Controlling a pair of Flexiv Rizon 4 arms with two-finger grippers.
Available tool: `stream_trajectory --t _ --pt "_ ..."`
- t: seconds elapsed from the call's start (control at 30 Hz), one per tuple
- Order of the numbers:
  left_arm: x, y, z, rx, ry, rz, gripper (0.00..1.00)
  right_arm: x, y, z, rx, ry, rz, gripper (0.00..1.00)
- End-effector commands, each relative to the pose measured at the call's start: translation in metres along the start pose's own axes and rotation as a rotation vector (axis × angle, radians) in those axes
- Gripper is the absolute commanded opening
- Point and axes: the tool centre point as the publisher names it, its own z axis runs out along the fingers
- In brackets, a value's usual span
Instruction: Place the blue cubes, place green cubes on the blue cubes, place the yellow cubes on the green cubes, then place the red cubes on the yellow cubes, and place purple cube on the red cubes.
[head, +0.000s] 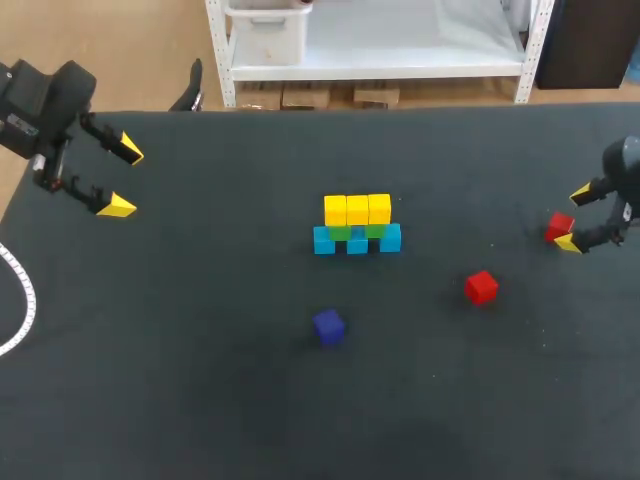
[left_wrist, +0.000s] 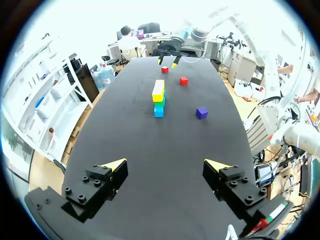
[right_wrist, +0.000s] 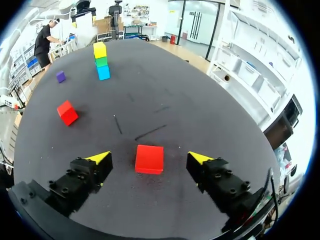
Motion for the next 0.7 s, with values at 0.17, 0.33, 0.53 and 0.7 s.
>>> stream_trajectory --t 0.17,0.33,0.53,0.7 --pt "0.001 0.0 0.0 -0.001 -0.004 0.003 1.0 0.0 0.002 0.007 0.0 0.018 0.009 0.27" --pt "0.001 0.0 0.0 -0.001 -0.004 0.003 1.0 0.0 0.003 0.008 -0.002 0.025 0.011 0.01" --pt "0.001 0.0 0.0 -0.001 -0.004 0.003 1.0 -0.003 0.002 0.007 0.004 0.024 0.001 0.0" --pt "0.001 0.0 0.0 -0.001 -0.004 0.003 1.0 -0.019 0.004 0.002 -0.006 0.006 -0.034 0.0"
